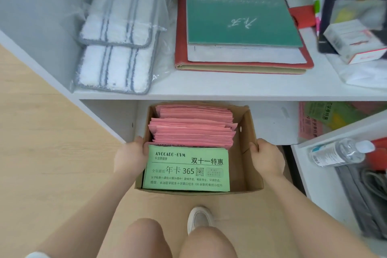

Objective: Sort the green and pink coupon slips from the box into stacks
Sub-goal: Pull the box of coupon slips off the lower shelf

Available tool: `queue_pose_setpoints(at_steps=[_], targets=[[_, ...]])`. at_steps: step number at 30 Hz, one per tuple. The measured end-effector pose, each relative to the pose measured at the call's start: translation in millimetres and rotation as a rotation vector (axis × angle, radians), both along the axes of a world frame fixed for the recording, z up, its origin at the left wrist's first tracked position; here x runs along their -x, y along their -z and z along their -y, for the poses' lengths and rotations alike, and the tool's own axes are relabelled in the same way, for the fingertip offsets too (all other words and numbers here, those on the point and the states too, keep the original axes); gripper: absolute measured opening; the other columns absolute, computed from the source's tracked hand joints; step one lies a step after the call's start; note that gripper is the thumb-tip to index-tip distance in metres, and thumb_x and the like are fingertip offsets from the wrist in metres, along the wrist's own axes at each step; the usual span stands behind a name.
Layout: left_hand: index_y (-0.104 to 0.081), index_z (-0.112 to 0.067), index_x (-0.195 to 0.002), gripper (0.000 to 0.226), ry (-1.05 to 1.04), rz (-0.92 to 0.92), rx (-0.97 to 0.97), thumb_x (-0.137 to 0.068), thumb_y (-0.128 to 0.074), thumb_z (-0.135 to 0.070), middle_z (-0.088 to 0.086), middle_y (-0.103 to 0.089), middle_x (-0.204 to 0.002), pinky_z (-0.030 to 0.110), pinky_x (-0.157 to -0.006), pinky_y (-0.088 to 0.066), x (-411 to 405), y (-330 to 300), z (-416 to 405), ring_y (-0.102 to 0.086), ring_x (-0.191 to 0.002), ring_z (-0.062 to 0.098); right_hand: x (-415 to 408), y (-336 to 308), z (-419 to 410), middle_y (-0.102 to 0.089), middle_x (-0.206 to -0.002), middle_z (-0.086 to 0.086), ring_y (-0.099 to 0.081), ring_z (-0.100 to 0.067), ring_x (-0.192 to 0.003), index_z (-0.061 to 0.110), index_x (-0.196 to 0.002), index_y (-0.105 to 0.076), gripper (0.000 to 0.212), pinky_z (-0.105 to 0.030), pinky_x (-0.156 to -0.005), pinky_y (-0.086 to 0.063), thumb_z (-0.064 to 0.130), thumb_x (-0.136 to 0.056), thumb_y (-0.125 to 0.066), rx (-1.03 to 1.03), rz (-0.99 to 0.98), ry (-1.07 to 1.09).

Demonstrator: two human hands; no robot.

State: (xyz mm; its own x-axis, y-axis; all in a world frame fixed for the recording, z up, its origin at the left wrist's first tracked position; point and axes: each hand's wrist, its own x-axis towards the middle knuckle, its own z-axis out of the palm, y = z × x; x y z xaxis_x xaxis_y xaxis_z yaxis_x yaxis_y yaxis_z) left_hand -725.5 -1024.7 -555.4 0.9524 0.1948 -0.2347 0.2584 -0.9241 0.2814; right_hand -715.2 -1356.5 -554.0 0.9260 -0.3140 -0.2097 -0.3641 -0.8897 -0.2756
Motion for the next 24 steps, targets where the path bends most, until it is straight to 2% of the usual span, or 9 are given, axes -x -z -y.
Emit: queue_pose_setpoints(at_steps=[3, 7, 10, 12, 15, 21, 24], targets=[[-0.043, -0.007, -0.083, 0.024, 0.037, -0.087, 0.034, -0.097, -0.038, -0.026, 0.022, -0.064, -0.086, 0.034, -0.058, -0.036, 35, -46, 4, -0.060, -0.082, 0.038, 46, -48, 5, -0.058, -0.073, -0.008, -0.057, -0.032, -0.074, 0.017, -0.069, -0.040, 0.029, -0.030, -0.058, -0.038, 0.031, -0.094, -0.043, -0.001, -0.066, 0.028], [-0.038, -0.010, -0.080, 0.024, 0.109, -0.159, 0.046, -0.097, -0.038, -0.027, 0.023, -0.064, -0.087, 0.034, -0.059, -0.034, 83, -134, 14, -0.060, -0.084, 0.038, 121, -136, 14, -0.052, -0.069, -0.008, -0.055, -0.034, -0.072, 0.021, -0.060, -0.029, 0.038, -0.032, -0.058, -0.038, 0.029, -0.094, -0.044, -0.027, -0.120, 0.117], [-0.040, -0.010, -0.082, 0.023, 0.212, -0.182, 0.014, -0.097, -0.036, -0.026, 0.021, -0.065, -0.091, 0.033, -0.059, -0.031, 111, -204, 26, -0.060, -0.087, 0.037, 174, -210, 19, -0.047, -0.065, -0.005, -0.050, -0.032, -0.071, 0.018, -0.062, -0.031, 0.036, -0.031, -0.057, -0.032, 0.027, -0.094, -0.043, -0.046, -0.154, 0.193], [-0.048, -0.007, -0.089, 0.025, 0.282, -0.181, 0.004, -0.098, -0.036, -0.027, 0.021, -0.065, -0.094, 0.033, -0.061, -0.032, 132, -264, 38, -0.060, -0.089, 0.037, 216, -274, 27, -0.040, -0.061, 0.001, -0.045, -0.028, -0.070, 0.020, -0.059, -0.027, 0.039, -0.032, -0.058, -0.030, 0.025, -0.095, -0.043, -0.051, -0.159, 0.254], [-0.055, -0.006, -0.098, 0.028, 0.420, -0.132, 0.026, -0.098, -0.036, -0.027, 0.019, -0.066, -0.095, 0.033, -0.064, -0.036, 161, -349, 57, -0.060, -0.091, 0.036, 284, -363, 38, -0.036, -0.057, 0.005, -0.043, -0.026, -0.068, 0.020, -0.058, -0.028, 0.041, -0.032, -0.057, -0.029, 0.024, -0.095, -0.043, -0.013, -0.095, 0.352], [-0.055, -0.003, -0.089, 0.026, 0.678, 0.044, 0.149, -0.096, -0.040, -0.023, 0.022, -0.065, -0.092, 0.035, -0.063, -0.034, 202, -484, 119, -0.059, -0.088, 0.037, 402, -496, 67, -0.045, -0.056, 0.000, -0.045, -0.029, -0.061, 0.017, -0.057, -0.033, 0.039, -0.031, -0.047, -0.023, 0.025, -0.093, -0.047, 0.065, 0.141, 0.592], [-0.046, -0.006, -0.075, 0.027, 0.789, 0.139, 0.216, -0.096, -0.041, -0.022, 0.021, -0.062, -0.083, 0.033, -0.059, -0.031, 231, -532, 157, -0.053, -0.075, 0.034, 458, -544, 80, -0.048, -0.058, -0.004, -0.045, -0.029, -0.062, 0.011, -0.060, -0.041, 0.035, -0.029, -0.047, -0.025, 0.024, -0.092, -0.047, 0.111, 0.252, 0.712]])
